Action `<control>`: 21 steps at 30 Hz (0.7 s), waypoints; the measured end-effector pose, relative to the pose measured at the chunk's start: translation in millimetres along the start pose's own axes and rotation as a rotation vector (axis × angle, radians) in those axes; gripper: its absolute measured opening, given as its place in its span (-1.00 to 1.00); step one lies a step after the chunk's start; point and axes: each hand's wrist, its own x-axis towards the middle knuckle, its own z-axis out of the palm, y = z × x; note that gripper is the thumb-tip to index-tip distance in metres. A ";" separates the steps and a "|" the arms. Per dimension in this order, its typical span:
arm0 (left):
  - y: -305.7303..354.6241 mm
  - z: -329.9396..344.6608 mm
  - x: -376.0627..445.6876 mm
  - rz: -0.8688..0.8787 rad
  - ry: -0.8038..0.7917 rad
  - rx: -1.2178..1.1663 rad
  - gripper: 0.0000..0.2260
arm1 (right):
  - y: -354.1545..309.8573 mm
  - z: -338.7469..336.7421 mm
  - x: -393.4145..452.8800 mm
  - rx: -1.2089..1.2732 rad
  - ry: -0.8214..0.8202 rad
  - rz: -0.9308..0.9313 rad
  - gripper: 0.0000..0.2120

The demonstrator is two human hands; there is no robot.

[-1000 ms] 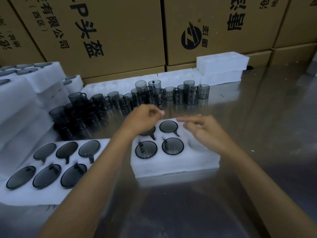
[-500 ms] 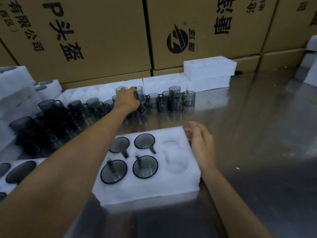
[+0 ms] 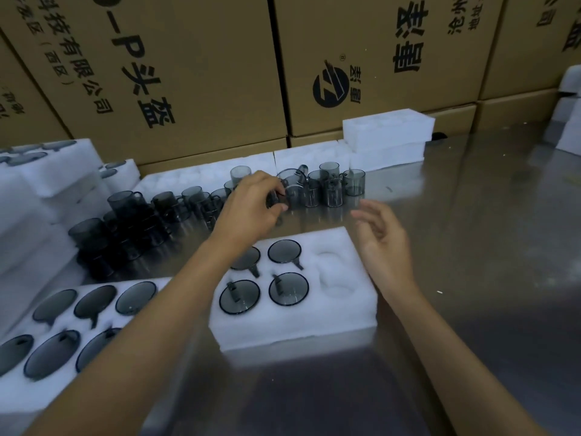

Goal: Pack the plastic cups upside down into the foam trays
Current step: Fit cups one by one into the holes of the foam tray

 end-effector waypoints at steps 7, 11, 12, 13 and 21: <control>45.7 -22.8 -63.7 0.115 -0.094 -0.146 -0.86 | -25.4 -4.1 -20.0 0.059 -0.161 -0.132 -0.58; 58.4 -17.1 -81.1 0.087 -0.098 -0.170 -0.83 | -23.1 -1.0 -29.5 0.012 -0.131 -0.198 -0.69; 60.2 -14.7 -83.4 0.063 -0.090 -0.193 -0.80 | -20.7 -1.9 -29.8 0.028 -0.109 -0.189 -0.71; 62.3 -12.6 -85.0 0.033 -0.085 -0.227 -0.74 | -18.6 -2.8 -29.7 0.045 -0.099 -0.181 -0.74; 69.6 2.8 -75.9 -0.077 0.004 -0.523 -0.34 | -16.1 -6.2 -27.1 0.141 -0.114 -0.175 -0.76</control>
